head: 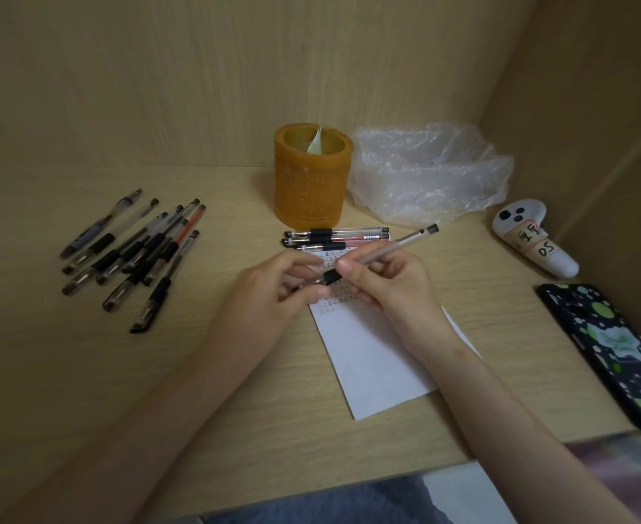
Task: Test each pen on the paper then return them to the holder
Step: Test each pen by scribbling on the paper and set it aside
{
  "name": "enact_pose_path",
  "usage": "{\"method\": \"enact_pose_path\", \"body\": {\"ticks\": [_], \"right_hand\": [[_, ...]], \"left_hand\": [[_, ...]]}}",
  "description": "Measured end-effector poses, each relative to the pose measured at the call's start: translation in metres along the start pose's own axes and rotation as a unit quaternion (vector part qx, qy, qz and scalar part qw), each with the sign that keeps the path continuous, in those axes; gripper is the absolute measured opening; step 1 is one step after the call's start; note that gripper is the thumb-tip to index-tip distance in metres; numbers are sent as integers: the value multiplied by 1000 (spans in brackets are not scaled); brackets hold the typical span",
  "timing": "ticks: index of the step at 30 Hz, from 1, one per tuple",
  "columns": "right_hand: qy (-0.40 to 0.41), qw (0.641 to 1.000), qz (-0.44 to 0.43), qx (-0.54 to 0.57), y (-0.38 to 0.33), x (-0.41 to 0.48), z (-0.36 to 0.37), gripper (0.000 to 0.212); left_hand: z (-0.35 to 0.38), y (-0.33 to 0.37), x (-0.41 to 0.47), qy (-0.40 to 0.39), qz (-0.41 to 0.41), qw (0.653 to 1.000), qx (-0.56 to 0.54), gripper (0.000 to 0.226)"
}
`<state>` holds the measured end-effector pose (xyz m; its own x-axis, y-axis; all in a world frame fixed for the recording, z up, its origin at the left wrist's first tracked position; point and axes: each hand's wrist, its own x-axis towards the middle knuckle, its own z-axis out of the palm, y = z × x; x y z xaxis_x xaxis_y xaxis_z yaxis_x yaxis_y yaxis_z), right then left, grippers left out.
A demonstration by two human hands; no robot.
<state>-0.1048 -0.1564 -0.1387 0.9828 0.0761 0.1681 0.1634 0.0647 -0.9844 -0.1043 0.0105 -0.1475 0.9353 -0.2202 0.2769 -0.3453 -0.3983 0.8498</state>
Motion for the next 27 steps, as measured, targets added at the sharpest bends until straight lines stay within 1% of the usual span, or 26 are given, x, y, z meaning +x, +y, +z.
{"method": "enact_pose_path", "body": {"ticks": [2,3,6,8,10,14,16,17,20,22,24,25,27], "right_hand": [[3,1000,-6,2,1,0,0,5],[5,1000,-8,1,1,1,0,4],[9,1000,-8,0,2,2,-3,5],[3,1000,-3,6,2,1,-3,6],[-6,1000,-3,-2,1,1,-1,7],[-24,999,-12,-20,-10,5,2,3],[-17,999,-8,-28,-13,5,5,5],[-10,999,3,-41,-14,4,8,9],[-15,997,39,-63,-9,3,14,35],[-8,997,50,-51,-12,5,14,38],[18,998,58,-29,-21,11,9,35],[30,998,60,-5,-27,17,5,34],[46,995,68,51,-40,36,-10,34]], "left_hand": [[-1,0,-1,10,-8,1000,-11,12],[-1,1,-2,10,-5,1000,-16,7],[2,3,-3,18,40,999,12,2],[3,2,-3,23,63,997,28,4],[3,1,-2,23,68,997,35,3],[0,-2,-1,37,51,998,26,9],[0,1,-1,40,48,998,16,12],[1,3,-1,41,49,998,6,12],[5,10,0,51,52,997,-35,14],[7,13,0,45,41,996,-58,13],[8,12,-1,38,24,997,-55,26],[7,10,-1,38,15,998,-43,30],[5,5,-1,50,5,999,-3,29]]}}
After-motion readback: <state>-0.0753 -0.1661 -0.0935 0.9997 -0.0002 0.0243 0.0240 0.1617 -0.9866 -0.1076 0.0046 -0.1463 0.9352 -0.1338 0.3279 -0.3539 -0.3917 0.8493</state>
